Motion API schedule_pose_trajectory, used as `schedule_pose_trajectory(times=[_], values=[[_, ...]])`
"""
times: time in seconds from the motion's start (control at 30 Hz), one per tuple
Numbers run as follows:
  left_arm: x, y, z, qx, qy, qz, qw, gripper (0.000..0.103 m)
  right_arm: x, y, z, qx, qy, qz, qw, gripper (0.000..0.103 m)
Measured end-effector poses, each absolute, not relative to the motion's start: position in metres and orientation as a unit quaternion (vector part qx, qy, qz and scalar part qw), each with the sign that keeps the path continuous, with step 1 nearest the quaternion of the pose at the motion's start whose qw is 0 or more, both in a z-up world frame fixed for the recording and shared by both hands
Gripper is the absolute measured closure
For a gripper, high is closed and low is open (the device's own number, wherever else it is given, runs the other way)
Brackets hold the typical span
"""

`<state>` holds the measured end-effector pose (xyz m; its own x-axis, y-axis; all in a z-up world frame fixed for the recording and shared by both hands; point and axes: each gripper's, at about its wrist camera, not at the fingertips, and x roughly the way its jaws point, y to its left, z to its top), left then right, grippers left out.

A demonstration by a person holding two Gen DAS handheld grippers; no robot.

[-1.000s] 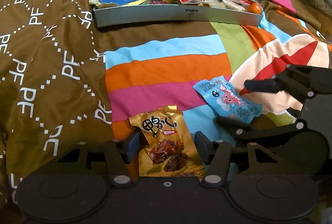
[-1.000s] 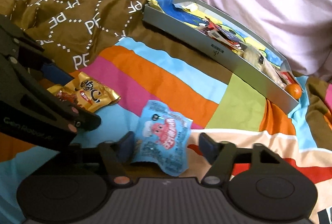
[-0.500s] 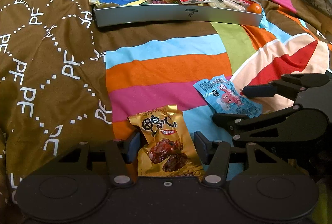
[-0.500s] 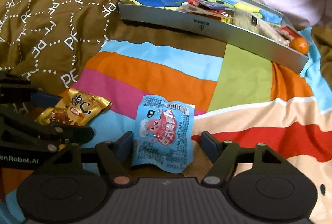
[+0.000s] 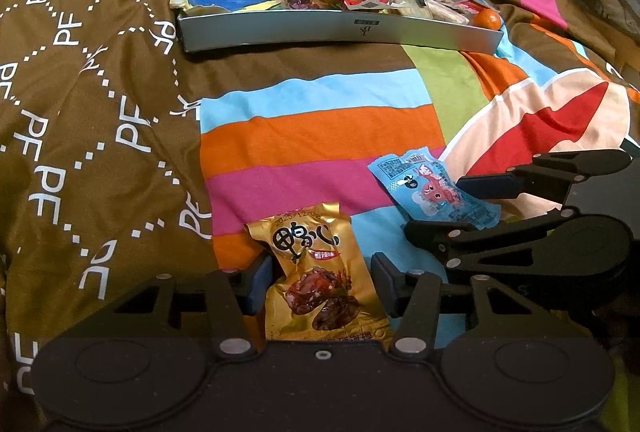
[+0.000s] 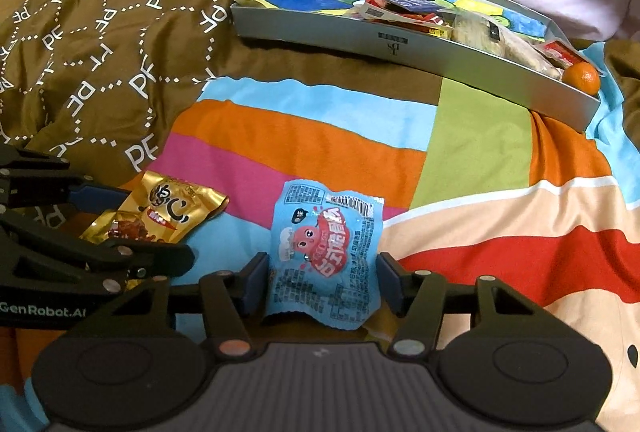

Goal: Organize snacks
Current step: 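Close the left gripper on the gold duck pack while the right closes on the blue strip pack, then lift both packs and carry them over the grey tray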

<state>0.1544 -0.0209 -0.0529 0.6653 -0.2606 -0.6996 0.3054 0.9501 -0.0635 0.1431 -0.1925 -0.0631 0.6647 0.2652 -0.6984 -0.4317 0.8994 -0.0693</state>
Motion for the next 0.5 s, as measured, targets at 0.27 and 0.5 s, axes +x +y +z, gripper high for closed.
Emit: schedule_pose_trajectory(times=[0.27,0.5], values=[[0.1541,-0.02,-0.0523,0.028,0.374,-0.153,0.914,0.053,0.1393,-0.1885,-0.0618,-0.131,0.354,0.193,0.906,0.045],[0.1536,-0.0186,-0.0516,0.02,0.37,-0.152,0.916,0.056,0.1365,-0.1873,-0.0613,-0.139,0.349,0.194,0.906,0.047]])
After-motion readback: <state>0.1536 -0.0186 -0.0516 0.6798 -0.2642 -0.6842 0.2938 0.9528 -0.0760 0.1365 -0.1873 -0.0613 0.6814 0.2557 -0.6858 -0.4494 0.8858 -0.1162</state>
